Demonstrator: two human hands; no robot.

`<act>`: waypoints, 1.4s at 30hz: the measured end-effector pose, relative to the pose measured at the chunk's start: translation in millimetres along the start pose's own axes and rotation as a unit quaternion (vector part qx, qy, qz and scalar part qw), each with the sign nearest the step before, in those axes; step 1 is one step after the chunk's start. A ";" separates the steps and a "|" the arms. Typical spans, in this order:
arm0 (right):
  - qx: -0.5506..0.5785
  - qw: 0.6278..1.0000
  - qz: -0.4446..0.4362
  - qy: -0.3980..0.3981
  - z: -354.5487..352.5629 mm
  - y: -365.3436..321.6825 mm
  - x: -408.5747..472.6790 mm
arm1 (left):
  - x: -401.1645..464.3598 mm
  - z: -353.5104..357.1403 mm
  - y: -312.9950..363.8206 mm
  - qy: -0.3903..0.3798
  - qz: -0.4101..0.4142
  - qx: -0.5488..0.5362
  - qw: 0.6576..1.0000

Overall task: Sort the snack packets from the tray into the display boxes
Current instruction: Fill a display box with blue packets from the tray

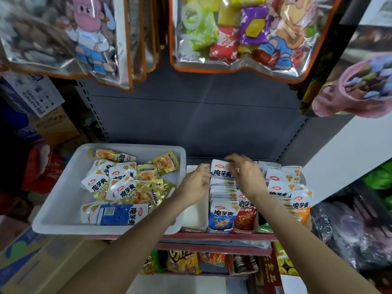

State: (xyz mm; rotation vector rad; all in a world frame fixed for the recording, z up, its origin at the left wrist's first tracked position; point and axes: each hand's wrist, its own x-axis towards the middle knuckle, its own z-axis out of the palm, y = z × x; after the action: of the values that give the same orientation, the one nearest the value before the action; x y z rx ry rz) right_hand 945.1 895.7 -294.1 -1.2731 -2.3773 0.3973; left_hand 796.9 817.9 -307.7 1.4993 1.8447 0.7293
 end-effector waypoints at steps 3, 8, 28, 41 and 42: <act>-0.009 1.000 -0.012 0.015 3.3 -2.7 -1.4 | -0.1 -0.6 -0.2 -0.002 -0.002 -0.007 1.000; -0.101 0.992 0.012 -0.076 15.2 2.4 -0.7 | -0.5 0.8 -2.4 -0.002 -0.013 -0.019 1.000; 0.038 0.950 -0.026 -0.308 127.2 -147.7 -19.2 | -86.0 -116.1 -160.1 0.010 -0.170 0.102 0.980; 0.125 0.915 0.200 -0.327 180.6 -194.0 -5.4 | -92.4 -127.7 -206.4 -0.151 -0.188 0.069 0.968; 0.168 0.909 0.221 -0.312 178.9 -196.5 -1.2 | -93.7 -130.3 -205.5 -0.145 -0.173 0.046 0.973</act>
State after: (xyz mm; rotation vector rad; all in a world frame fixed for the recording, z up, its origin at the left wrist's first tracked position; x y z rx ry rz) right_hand 717.7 778.4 -365.9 -1.6847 -2.2951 1.4802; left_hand 581.8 683.3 -367.5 1.2180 1.8614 0.2470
